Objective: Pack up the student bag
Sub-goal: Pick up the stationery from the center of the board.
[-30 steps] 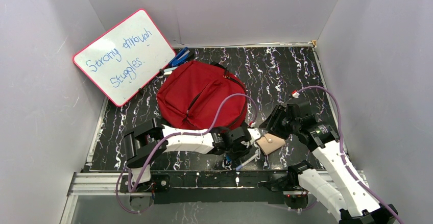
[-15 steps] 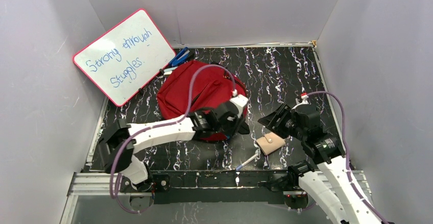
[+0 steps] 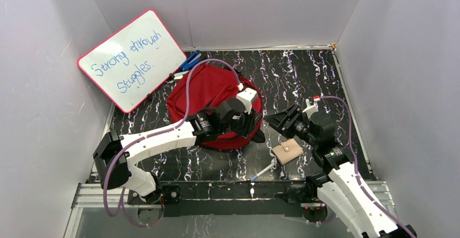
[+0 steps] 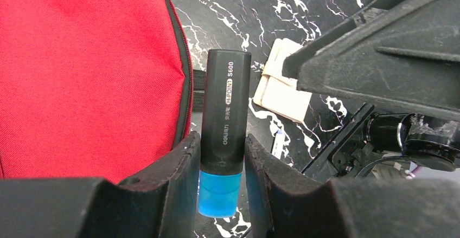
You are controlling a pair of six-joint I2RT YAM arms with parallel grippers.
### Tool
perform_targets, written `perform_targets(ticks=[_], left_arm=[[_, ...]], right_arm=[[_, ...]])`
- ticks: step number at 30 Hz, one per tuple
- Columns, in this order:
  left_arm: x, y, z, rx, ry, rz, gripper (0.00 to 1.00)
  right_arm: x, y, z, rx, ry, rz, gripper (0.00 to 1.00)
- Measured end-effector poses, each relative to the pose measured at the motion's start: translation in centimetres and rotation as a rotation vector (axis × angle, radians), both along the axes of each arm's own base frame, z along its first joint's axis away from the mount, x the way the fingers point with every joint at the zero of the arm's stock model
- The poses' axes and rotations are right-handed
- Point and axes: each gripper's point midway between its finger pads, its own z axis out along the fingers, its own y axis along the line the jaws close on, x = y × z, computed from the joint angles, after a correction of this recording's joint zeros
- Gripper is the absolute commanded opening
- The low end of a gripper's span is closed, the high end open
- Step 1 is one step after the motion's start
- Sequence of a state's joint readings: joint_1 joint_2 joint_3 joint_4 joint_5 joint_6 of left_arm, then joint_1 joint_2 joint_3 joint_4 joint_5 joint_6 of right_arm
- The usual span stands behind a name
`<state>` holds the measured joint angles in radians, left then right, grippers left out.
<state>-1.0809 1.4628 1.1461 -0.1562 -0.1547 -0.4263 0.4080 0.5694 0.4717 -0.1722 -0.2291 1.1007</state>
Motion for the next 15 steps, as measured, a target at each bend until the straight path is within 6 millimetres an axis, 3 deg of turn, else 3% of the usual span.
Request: perform_targets(ticks=[9,15], left_arm=[[-0.4,-0.8,0.1,-0.029,0.018,-0.028,0.13],[-0.4,-1.5,-0.3,-0.034,0.028,-0.044,0.14]], right_arm=[[0.9,1.7,-0.1,0.052,-0.001,0.064,0.58],[1.0,2.5,0.0,0.08,-0.005,0.1,0.46]])
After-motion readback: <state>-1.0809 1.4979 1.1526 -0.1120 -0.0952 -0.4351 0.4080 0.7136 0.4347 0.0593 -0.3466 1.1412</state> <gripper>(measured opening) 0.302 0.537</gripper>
